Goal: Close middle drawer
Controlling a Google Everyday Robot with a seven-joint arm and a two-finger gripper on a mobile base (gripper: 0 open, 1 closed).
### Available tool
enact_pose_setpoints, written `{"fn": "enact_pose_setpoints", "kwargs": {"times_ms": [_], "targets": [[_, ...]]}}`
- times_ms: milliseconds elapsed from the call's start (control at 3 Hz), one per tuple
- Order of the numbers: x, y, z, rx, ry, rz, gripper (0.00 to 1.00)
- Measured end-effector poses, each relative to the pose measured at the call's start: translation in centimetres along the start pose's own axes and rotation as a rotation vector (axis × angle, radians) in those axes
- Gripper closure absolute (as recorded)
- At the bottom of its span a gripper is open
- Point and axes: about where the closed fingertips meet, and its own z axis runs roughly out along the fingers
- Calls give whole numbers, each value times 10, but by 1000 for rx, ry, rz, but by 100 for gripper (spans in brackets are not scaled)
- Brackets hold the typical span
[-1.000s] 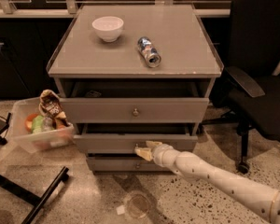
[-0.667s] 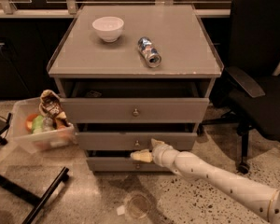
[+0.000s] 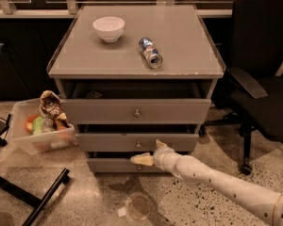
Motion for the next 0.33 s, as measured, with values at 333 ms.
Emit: {"fn": "enact_pose_setpoints", "kwargs": {"times_ms": [333], "targets": [[2,3,-6,1,-29,4,0]]}}
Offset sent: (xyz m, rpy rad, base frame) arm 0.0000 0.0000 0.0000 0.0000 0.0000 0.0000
